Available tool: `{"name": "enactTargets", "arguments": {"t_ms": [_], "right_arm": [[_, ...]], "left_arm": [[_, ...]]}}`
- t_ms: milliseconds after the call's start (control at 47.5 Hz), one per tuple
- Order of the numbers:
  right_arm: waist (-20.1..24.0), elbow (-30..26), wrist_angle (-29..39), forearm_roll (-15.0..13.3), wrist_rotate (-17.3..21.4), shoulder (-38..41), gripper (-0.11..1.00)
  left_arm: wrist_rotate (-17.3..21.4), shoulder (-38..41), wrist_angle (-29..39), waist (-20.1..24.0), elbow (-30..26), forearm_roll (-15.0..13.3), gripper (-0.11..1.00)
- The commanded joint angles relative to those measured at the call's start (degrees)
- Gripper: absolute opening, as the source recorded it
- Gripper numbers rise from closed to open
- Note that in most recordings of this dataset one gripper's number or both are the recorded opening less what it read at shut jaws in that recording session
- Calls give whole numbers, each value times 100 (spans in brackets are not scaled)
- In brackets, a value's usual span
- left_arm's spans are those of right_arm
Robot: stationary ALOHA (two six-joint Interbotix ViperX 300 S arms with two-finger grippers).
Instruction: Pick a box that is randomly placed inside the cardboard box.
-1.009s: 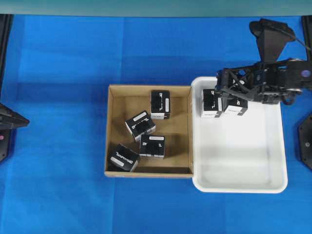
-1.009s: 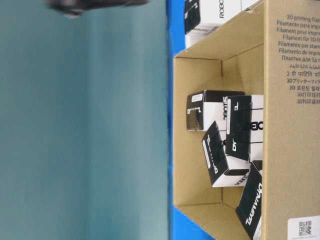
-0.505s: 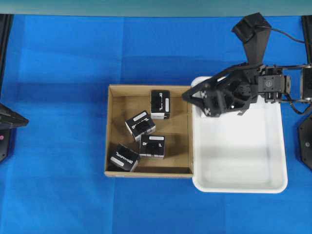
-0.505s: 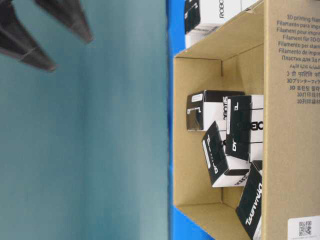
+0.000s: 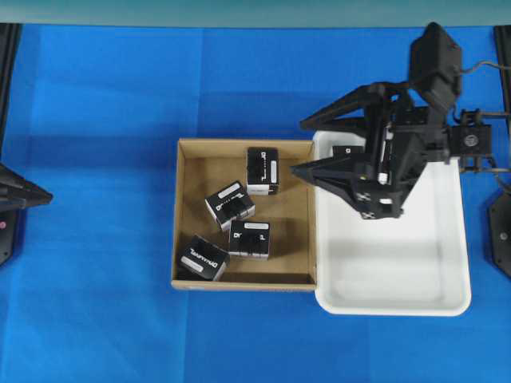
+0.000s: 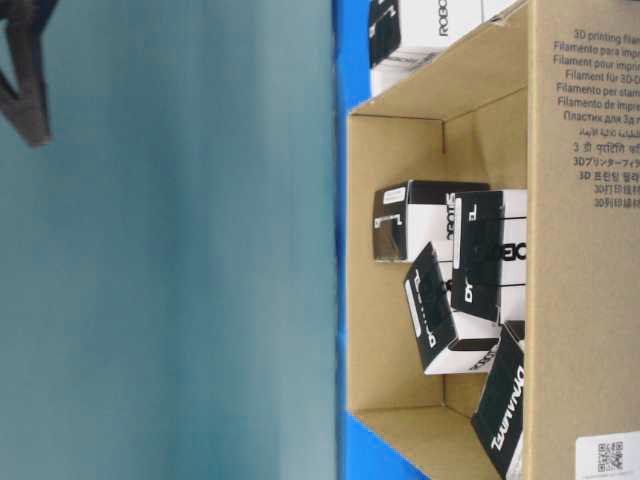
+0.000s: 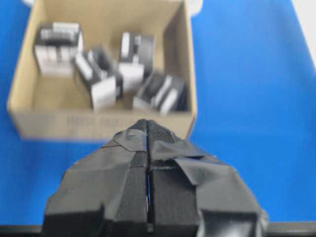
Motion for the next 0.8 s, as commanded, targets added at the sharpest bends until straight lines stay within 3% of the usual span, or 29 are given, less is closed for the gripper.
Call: {"name": "enactTargets", "arguments": {"t_ms": [0,442,778], "right_arm": [[9,70,-149,-18,-202,-202,95],[396,800,-149,-18,-325,-1494,95],[457,879,-53,-18,-325,-1898,95]], "left_arm": [[-9,-9,-360,62,-149,18,-7],[62,-176,-1116,193,-229,18,-7],[53,-229,-1441,185,-290,18,-7]]}}
